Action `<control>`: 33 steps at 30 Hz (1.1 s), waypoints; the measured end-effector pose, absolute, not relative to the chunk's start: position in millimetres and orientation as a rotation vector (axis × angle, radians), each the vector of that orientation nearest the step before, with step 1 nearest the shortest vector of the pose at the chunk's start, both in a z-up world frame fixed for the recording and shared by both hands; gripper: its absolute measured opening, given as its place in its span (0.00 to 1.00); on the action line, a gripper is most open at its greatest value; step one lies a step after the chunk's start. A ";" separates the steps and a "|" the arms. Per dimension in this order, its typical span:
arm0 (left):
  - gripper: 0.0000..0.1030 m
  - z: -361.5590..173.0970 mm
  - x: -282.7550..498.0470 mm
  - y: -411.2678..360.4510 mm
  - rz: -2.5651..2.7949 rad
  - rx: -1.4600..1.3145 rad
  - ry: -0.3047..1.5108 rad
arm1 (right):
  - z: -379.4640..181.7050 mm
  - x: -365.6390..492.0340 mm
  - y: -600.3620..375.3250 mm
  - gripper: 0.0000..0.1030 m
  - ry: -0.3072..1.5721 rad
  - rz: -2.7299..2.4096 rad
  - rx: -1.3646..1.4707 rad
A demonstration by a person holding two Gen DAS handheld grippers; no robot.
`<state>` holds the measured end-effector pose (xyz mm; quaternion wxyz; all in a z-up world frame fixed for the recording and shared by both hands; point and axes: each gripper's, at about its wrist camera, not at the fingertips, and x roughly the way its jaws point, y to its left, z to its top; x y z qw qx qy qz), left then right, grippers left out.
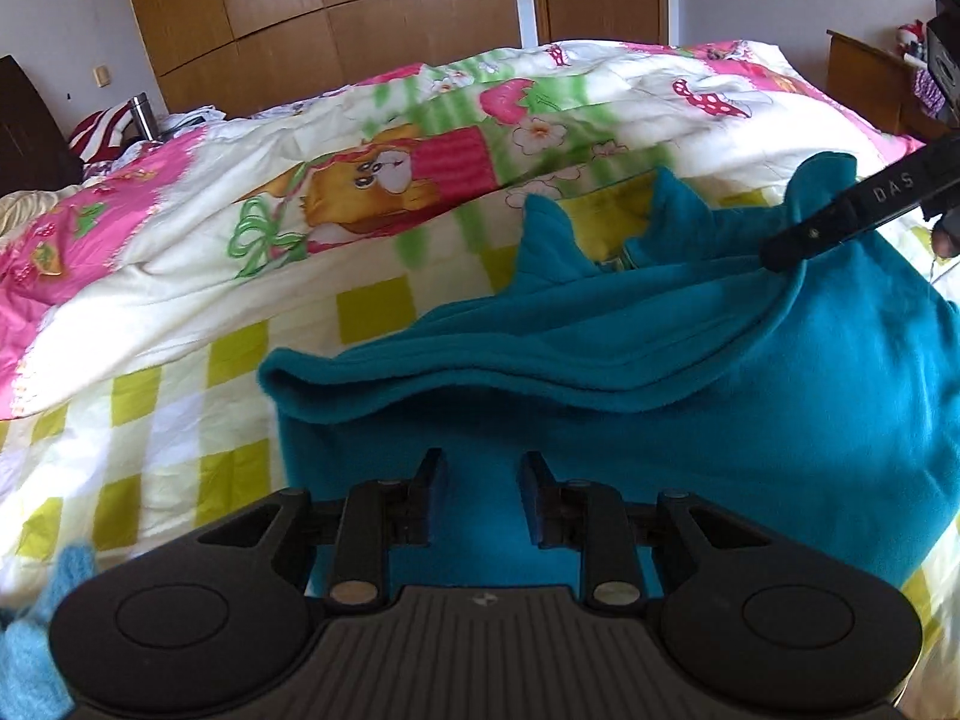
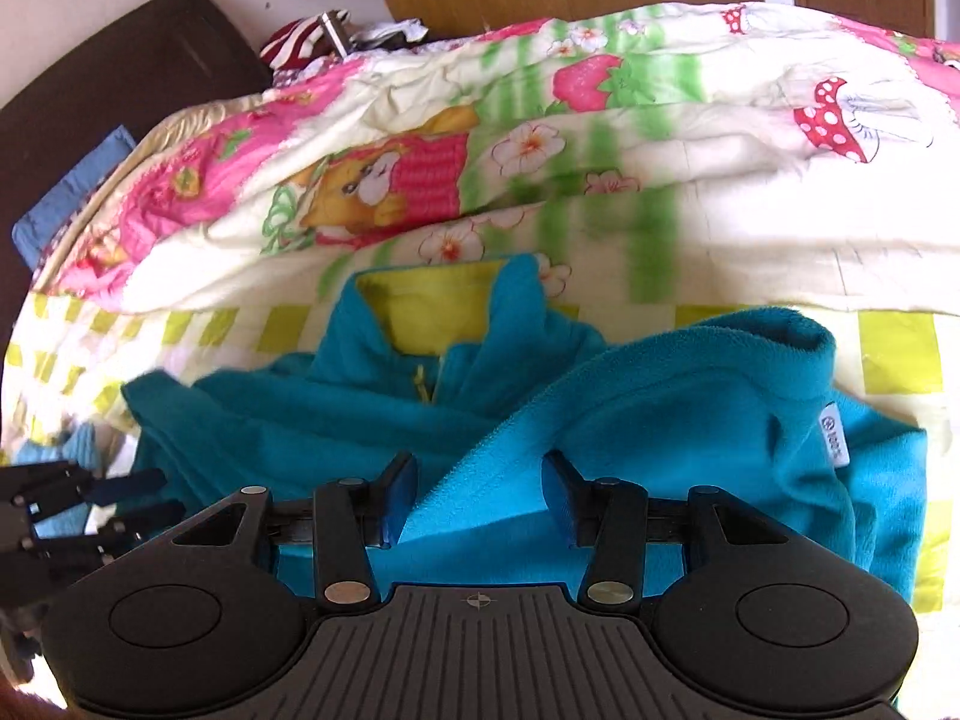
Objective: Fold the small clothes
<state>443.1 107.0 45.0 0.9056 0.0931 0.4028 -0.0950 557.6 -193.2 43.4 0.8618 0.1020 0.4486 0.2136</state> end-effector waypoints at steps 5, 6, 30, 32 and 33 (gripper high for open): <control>0.41 51.6 498.0 130.5 -0.030 -0.027 0.792 | 51.1 582.6 -215.2 0.46 0.869 0.323 0.431; 0.41 51.5 505.3 140.6 0.018 -0.082 0.797 | 52.8 581.3 -220.8 0.46 0.859 0.303 0.455; 0.54 3.1 377.5 163.0 0.166 -0.144 0.997 | 11.2 431.7 -292.3 0.11 1.024 -0.041 0.371; 0.34 1.2 378.3 164.5 0.130 -0.215 1.014 | 2.8 434.1 -295.8 0.09 1.043 -0.046 0.418; 0.33 2.2 378.0 162.4 0.133 -0.219 1.022 | -2.2 432.8 -296.1 0.09 1.060 -0.049 0.446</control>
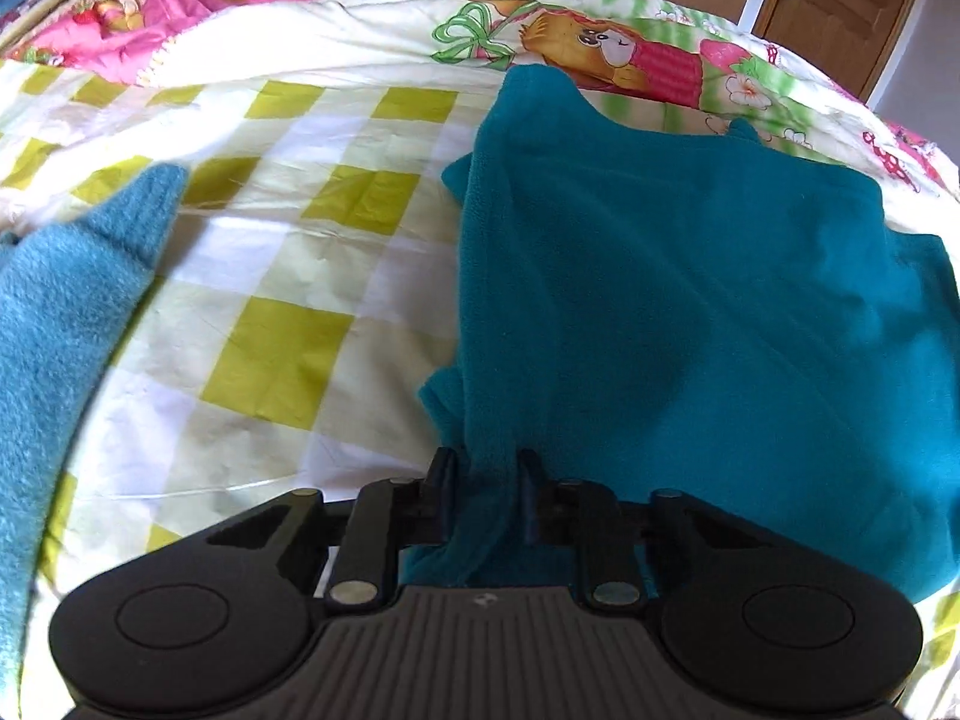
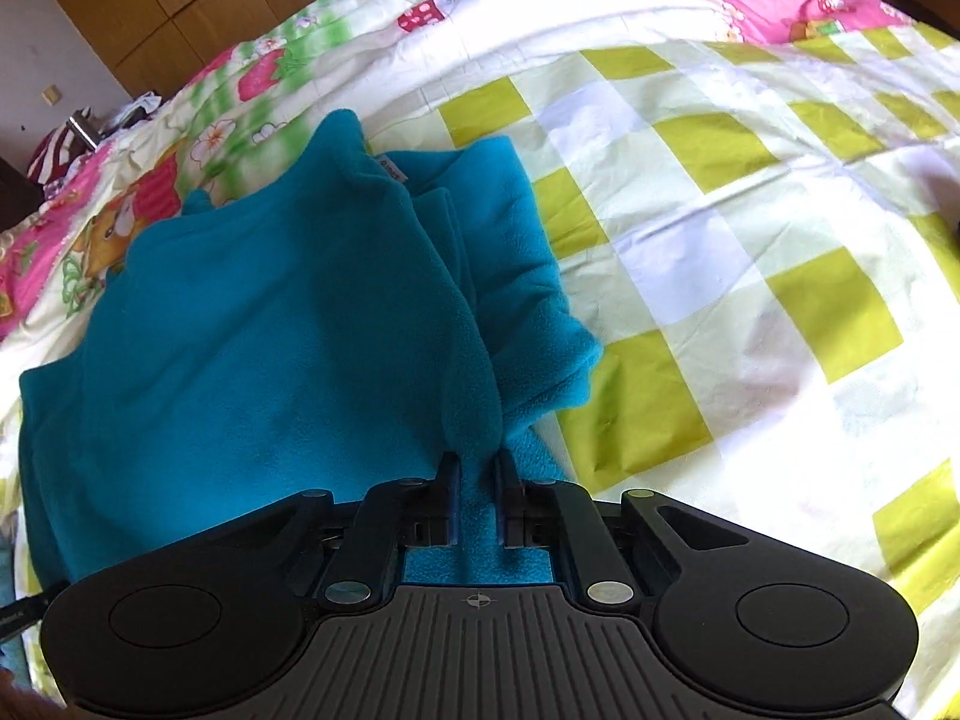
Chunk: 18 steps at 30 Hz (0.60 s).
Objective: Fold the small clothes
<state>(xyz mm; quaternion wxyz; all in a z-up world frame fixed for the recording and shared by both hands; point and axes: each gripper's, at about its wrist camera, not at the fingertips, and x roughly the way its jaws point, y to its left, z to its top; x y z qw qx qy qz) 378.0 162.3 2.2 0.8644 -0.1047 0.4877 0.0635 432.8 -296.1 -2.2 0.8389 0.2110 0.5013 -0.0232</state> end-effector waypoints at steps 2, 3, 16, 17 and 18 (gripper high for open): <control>0.32 2.8 376.5 160.6 0.133 -0.220 1.032 | -8.3 426.4 -297.2 0.08 1.082 -0.050 0.479; 0.32 1.8 373.8 163.0 0.131 -0.236 1.037 | -8.3 420.8 -296.9 0.08 1.088 -0.046 0.479; 0.29 14.5 290.8 150.7 0.107 -0.152 1.162 | 6.2 313.9 -285.8 0.09 1.308 -0.007 0.416; 0.30 15.5 286.3 150.1 0.114 -0.147 1.167 | 9.6 307.9 -284.6 0.15 1.308 -0.012 0.404; 0.31 17.1 282.8 149.8 0.121 -0.145 1.166 | 14.8 304.7 -284.7 0.15 1.296 -0.019 0.394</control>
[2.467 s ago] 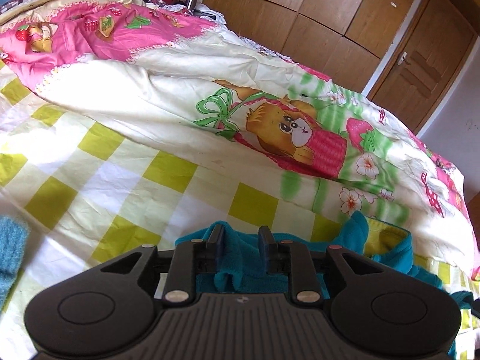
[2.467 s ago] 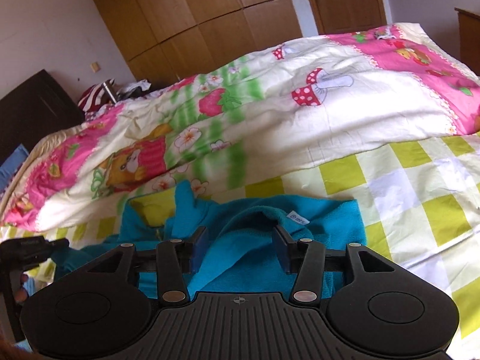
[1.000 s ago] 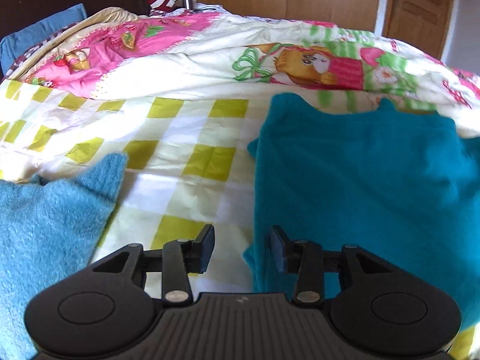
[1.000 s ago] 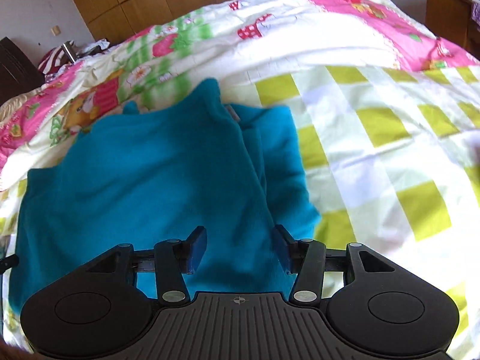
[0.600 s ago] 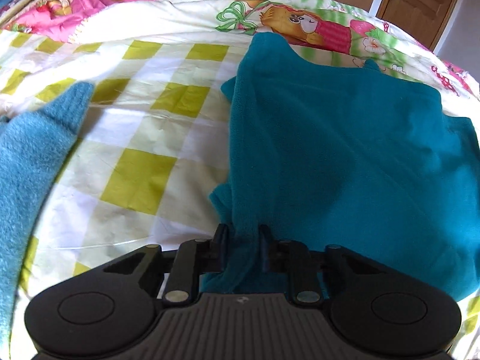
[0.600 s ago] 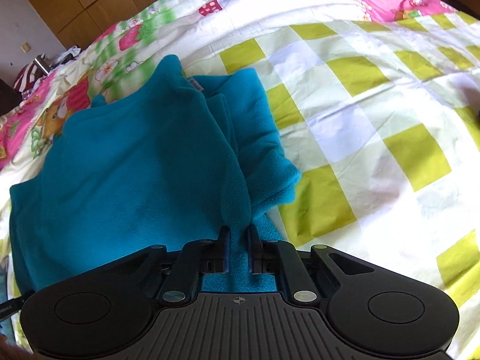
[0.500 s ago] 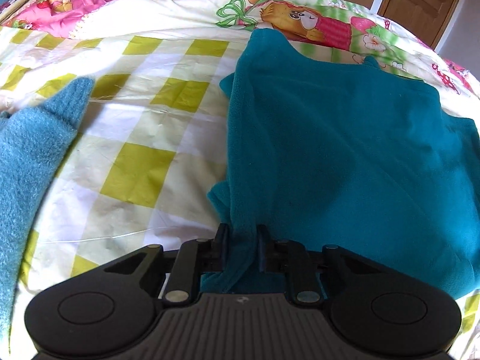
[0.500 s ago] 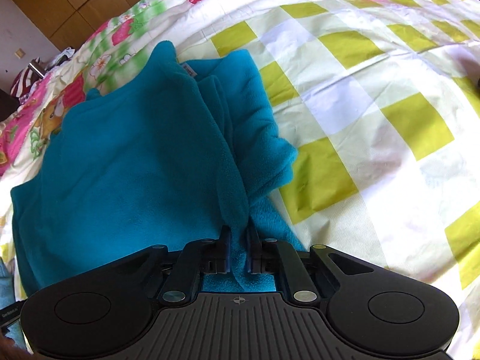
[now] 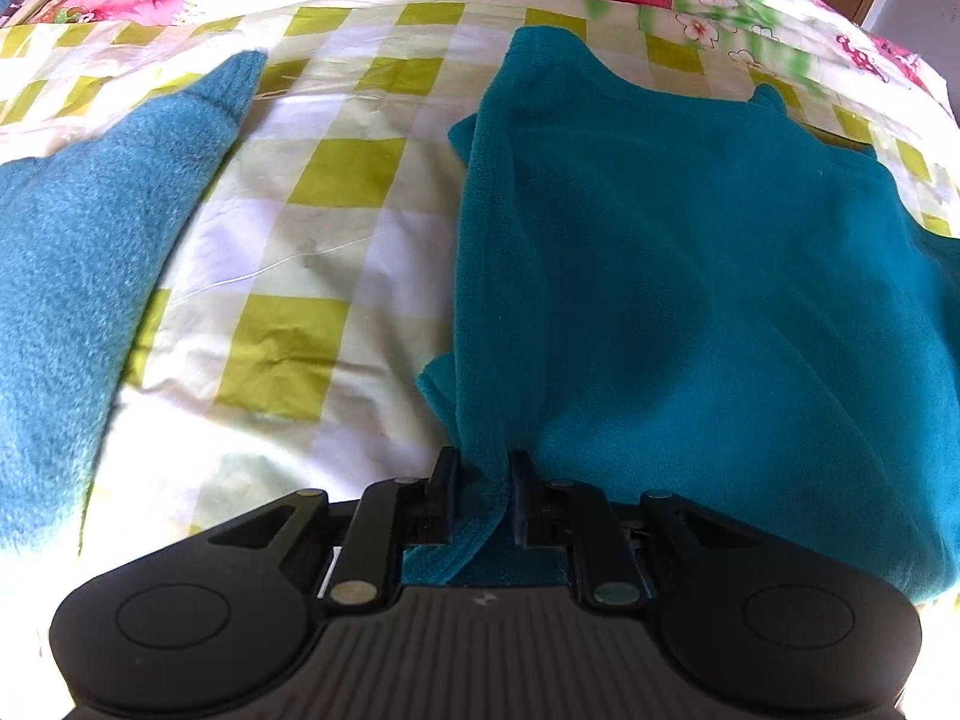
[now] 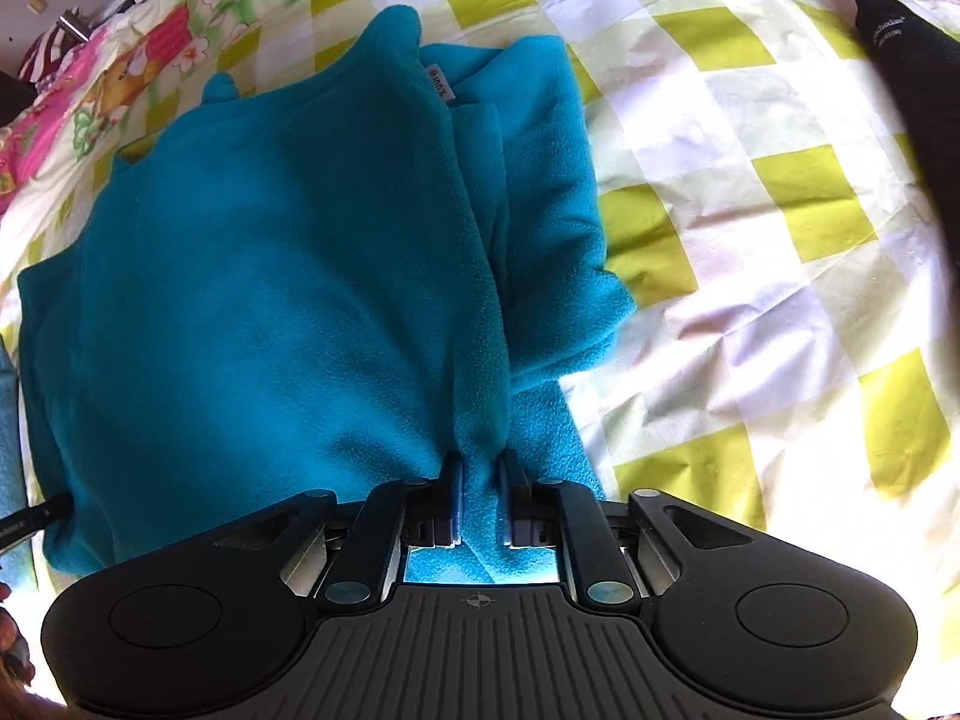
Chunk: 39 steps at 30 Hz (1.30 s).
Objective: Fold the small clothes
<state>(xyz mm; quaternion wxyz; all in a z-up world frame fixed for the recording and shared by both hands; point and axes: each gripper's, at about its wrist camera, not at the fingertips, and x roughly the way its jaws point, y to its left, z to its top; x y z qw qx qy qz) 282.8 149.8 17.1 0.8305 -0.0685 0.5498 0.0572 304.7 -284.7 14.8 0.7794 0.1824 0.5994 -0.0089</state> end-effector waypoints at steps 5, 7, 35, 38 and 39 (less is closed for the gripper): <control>0.36 29.1 271.1 144.5 0.137 -0.124 1.138 | 43.0 313.8 -288.4 0.41 1.161 0.020 0.367; 0.40 24.1 269.7 143.1 0.135 -0.103 1.138 | 35.8 324.0 -286.0 0.44 1.167 0.040 0.328; 0.25 66.3 226.9 141.6 0.189 -0.067 1.014 | 65.5 310.8 -287.3 0.28 1.047 -0.047 0.278; 0.25 78.8 233.9 127.6 0.185 -0.030 0.921 | 70.0 316.0 -284.2 0.28 0.958 -0.080 0.229; 0.26 81.1 239.0 121.7 0.163 -0.029 0.895 | 66.2 320.1 -282.9 0.28 0.946 -0.067 0.233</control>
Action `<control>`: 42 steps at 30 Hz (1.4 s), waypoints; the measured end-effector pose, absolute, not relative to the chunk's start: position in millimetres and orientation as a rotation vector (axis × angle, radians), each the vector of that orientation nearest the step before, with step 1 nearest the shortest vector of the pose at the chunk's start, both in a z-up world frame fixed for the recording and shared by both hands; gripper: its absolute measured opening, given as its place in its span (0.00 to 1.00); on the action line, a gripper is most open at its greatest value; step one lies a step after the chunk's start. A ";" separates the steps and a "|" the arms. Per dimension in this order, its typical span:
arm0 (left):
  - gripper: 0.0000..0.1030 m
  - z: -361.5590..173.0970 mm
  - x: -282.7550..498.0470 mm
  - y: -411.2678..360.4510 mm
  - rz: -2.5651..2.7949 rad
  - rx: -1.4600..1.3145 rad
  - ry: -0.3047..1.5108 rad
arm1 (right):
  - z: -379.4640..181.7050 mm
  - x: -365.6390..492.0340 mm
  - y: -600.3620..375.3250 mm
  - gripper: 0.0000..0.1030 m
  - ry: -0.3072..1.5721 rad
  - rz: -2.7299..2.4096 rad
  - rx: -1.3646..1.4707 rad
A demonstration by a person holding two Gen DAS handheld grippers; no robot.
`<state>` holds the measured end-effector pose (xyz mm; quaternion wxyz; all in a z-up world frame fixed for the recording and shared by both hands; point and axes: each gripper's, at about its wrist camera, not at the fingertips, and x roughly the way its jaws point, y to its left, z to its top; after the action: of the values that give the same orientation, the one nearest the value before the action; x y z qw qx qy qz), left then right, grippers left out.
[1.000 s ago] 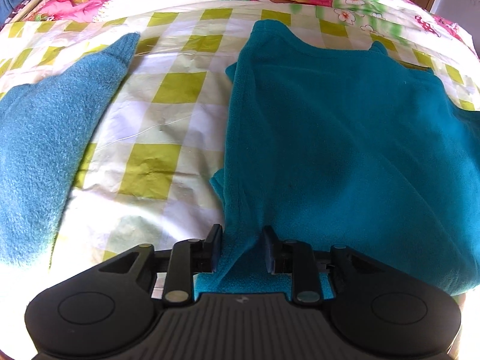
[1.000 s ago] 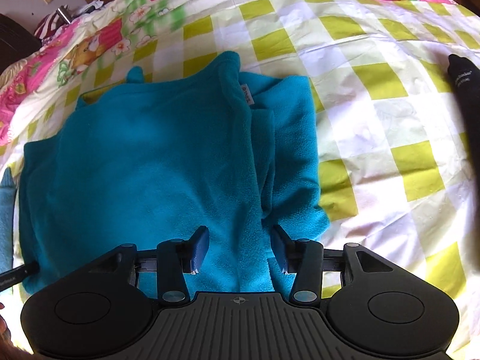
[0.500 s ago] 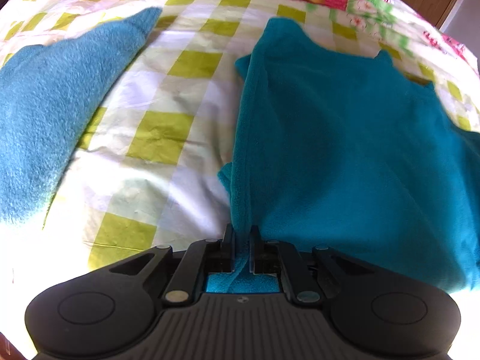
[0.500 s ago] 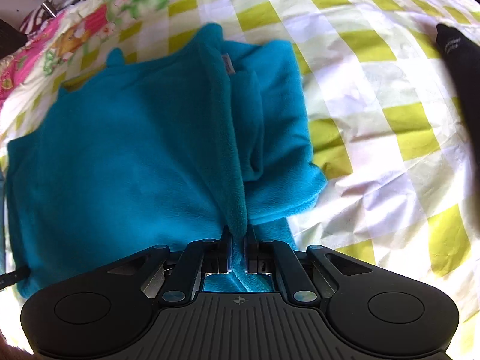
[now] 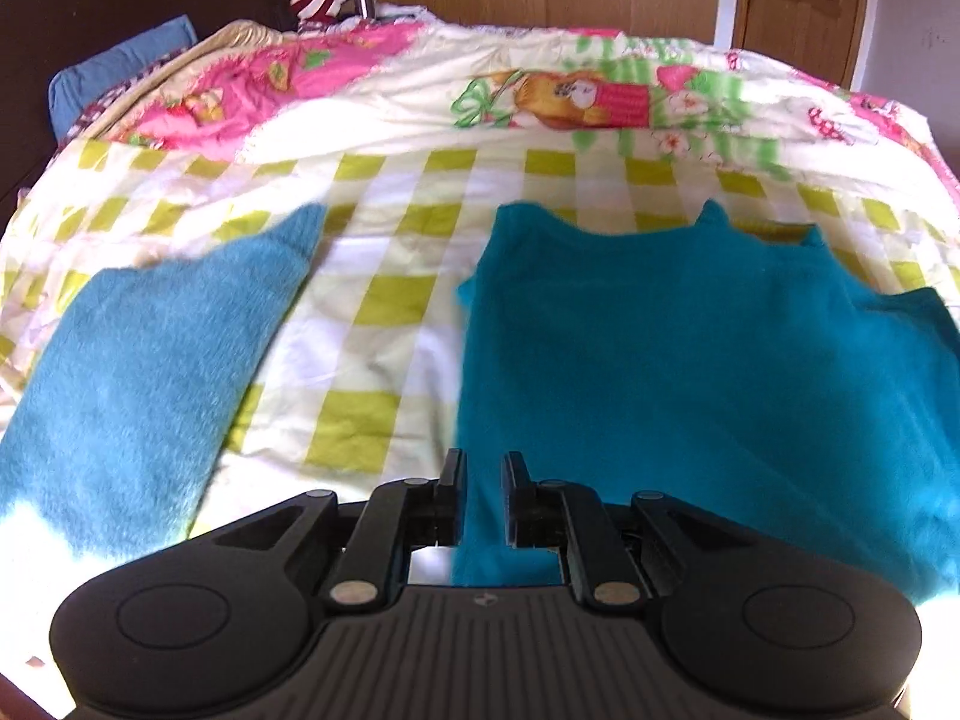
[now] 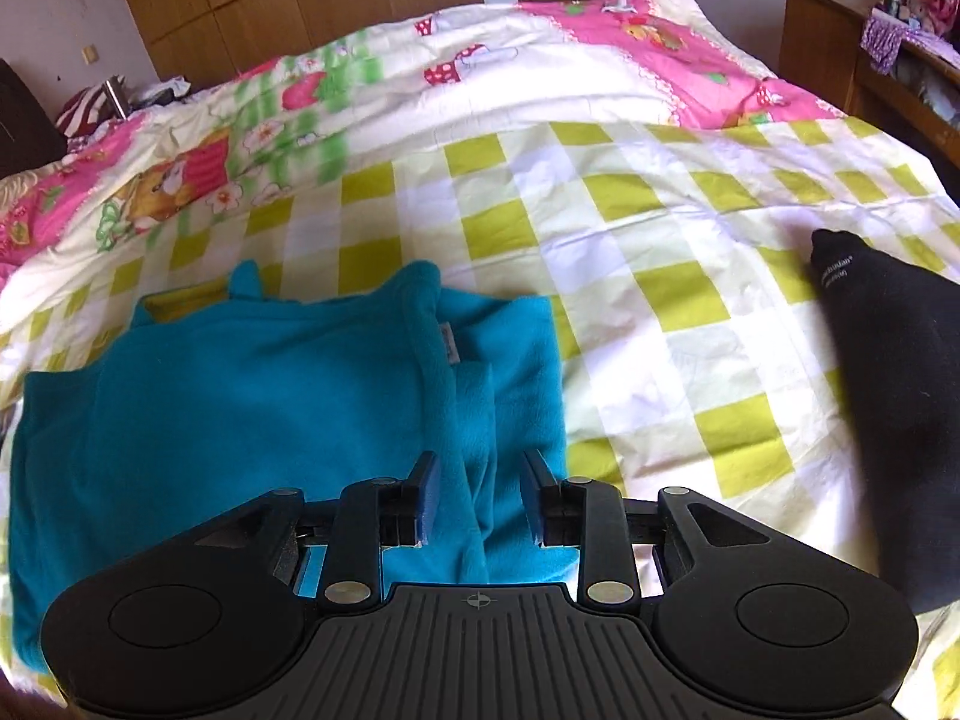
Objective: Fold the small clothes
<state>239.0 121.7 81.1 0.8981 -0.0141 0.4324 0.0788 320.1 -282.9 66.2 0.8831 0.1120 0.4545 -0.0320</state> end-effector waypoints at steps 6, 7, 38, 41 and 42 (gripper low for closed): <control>0.26 59.7 294.3 58.0 -0.017 -0.094 0.819 | 36.2 353.8 -265.7 0.28 0.895 -0.029 0.233; 0.27 54.3 304.2 43.6 -0.061 -0.092 0.819 | 27.2 359.4 -265.2 0.27 0.911 -0.040 0.219; 0.35 3.8 326.3 -53.3 -0.252 0.094 0.922 | -28.0 340.1 -351.5 0.63 0.996 0.118 0.746; 0.35 10.3 323.9 -52.7 -0.265 0.093 0.906 | -22.3 339.8 -346.6 0.62 0.987 0.175 0.736; 0.35 11.5 323.3 -49.9 -0.271 0.074 0.908 | -18.1 335.6 -347.1 0.62 0.969 0.195 0.731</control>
<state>323.3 -49.9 11.5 0.8891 0.0355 0.4373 -0.1304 335.6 -347.1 -18.1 0.8170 0.3427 0.4545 0.0915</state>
